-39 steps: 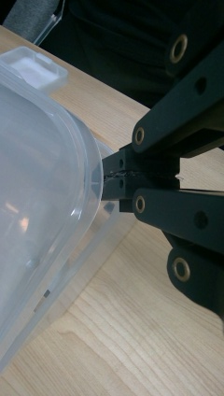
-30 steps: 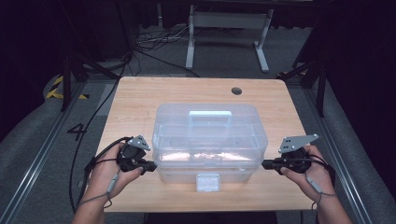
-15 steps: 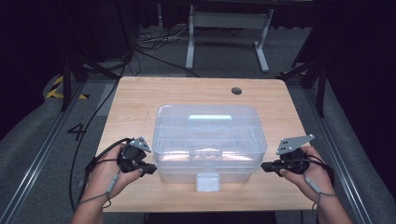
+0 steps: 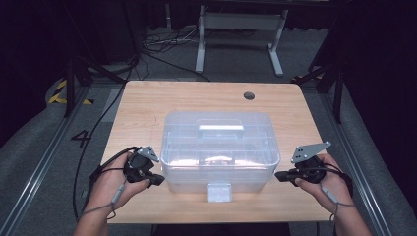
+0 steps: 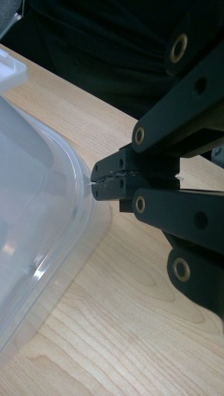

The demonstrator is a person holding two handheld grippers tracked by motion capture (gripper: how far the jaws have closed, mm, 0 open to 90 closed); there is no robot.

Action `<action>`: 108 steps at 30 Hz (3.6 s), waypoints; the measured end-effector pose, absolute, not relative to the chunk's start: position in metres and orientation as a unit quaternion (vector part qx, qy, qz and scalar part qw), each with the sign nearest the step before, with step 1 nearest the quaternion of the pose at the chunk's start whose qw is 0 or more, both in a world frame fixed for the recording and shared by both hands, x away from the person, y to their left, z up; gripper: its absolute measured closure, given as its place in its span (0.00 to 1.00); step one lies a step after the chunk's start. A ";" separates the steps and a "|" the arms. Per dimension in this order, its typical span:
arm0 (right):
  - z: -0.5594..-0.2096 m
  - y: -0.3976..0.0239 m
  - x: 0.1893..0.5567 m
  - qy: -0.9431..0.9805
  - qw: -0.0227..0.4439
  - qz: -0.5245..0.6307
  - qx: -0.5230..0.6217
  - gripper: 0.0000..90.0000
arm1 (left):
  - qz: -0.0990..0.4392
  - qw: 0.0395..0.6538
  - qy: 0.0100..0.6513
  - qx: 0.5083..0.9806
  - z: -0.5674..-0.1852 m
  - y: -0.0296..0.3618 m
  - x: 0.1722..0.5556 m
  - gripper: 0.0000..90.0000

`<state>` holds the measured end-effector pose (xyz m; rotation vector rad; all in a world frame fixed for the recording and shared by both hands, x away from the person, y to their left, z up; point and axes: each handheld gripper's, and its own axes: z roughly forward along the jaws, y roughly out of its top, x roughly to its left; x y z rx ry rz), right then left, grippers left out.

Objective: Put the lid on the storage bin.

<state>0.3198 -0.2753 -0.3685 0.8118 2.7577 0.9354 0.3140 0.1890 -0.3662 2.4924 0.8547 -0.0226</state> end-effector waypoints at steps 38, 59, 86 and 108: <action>-0.350 -0.325 0.339 0.836 0.132 0.405 0.347 1.00 | 0.101 0.371 0.430 0.817 -0.360 0.253 0.319 0.85; -0.401 -0.371 0.378 0.799 0.175 0.381 0.431 1.00 | 0.115 0.354 0.471 0.799 -0.401 0.269 0.348 0.65; -0.463 -0.375 0.396 0.801 0.180 0.352 0.450 0.91 | 0.106 0.287 0.486 0.819 -0.450 0.261 0.363 0.59; -0.484 -0.370 0.400 0.786 0.190 0.360 0.465 0.43 | 0.111 0.296 0.484 0.816 -0.457 0.265 0.364 0.56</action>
